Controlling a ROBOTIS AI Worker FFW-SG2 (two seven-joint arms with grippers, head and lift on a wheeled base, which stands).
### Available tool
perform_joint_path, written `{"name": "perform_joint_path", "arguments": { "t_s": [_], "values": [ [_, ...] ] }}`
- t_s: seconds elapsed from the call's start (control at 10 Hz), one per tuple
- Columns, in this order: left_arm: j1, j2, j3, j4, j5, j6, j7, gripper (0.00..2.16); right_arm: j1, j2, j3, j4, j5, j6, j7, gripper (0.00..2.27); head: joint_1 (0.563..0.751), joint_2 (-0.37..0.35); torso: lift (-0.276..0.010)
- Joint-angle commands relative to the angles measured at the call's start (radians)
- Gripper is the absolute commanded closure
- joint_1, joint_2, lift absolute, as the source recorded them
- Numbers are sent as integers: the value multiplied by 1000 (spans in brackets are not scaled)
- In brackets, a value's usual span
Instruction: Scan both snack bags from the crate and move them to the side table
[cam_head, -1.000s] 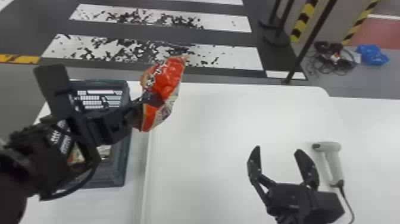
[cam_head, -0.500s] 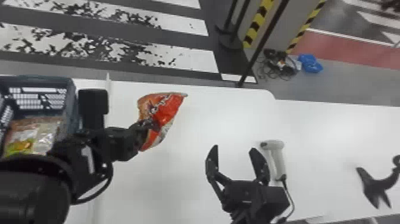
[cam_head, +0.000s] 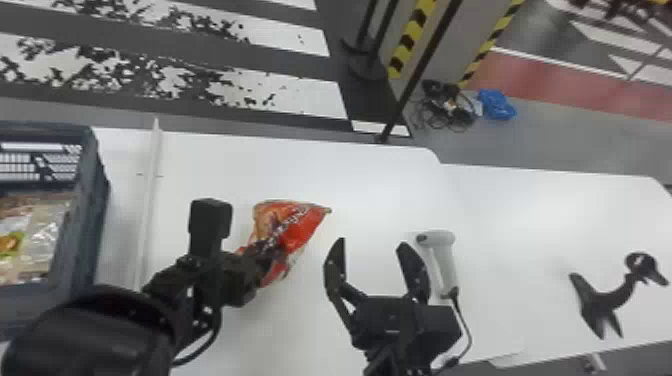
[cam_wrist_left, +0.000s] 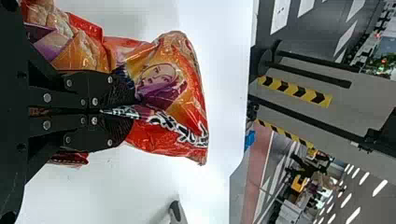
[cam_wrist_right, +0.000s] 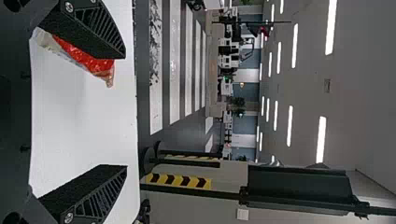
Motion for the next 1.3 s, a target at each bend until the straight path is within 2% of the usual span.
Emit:
{"name": "perform_joint_path", "arguments": {
  "t_s": [0.0,0.1,0.3,0.5,0.6,0.8,0.9,1.0,1.1,1.2],
  "values": [
    [1,-3,-47,24,-1,-43,3,356,-1,2,2,0,0,0,0,87,695,-350,-75],
    [9,-3,-52,27,-4,-43,1,-2,-1,3,5,0,0,0,0,87,695,-350,-75],
    [38,-3,-24,-6,-4,-49,3,33,-1,3,5,0,0,0,0,87,695,-350,-75],
    [91,-3,28,-132,22,-40,0,36,-2,3,3,5,0,0,0,87,695,-350,-75],
    [130,-3,56,-223,19,-37,0,39,-5,3,5,5,0,6,0,87,695,-350,-75],
    [210,-3,115,-410,-53,-40,-3,39,-13,2,3,15,0,6,0,87,695,-350,-75],
    [253,-3,160,-502,-113,-43,-2,39,-21,0,5,20,-8,12,0,90,695,-350,-75],
    [294,8,203,-574,-152,-49,-2,39,-31,-1,6,23,-24,25,0,90,695,-350,-75],
    [343,44,255,-626,-158,-117,1,83,-37,-3,11,28,-49,28,2,90,695,-311,-75],
    [395,77,309,-643,-158,-243,11,87,-45,-4,16,35,-49,28,2,83,695,-260,-75]
  ]
}}
